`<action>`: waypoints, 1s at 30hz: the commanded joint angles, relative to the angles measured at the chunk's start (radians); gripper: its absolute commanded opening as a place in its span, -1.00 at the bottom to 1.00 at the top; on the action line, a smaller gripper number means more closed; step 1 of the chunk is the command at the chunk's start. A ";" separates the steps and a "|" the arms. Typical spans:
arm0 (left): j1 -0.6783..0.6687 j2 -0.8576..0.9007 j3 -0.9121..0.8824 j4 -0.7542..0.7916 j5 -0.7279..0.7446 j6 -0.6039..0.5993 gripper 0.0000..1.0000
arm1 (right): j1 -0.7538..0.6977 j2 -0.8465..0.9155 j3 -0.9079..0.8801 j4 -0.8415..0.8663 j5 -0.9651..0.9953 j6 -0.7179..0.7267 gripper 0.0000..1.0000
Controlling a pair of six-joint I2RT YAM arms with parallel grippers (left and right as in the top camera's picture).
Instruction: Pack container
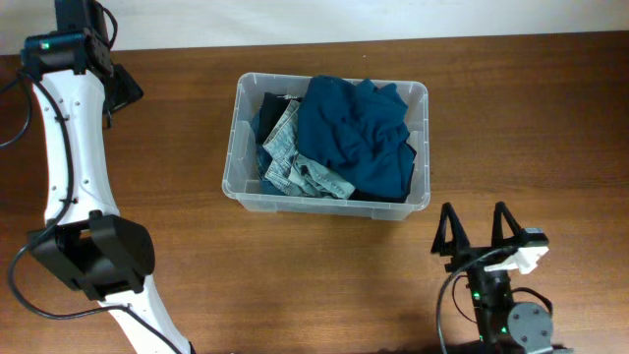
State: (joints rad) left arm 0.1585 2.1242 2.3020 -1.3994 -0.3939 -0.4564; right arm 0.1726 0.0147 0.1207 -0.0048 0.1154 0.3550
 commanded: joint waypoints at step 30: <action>0.002 0.003 0.001 -0.001 -0.006 0.000 0.99 | -0.161 -0.010 -0.115 -0.074 -0.133 -0.292 0.97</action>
State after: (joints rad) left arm 0.1585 2.1242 2.3020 -1.3994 -0.3939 -0.4564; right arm 0.0200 0.0139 0.0101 -0.0715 -0.0238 0.0681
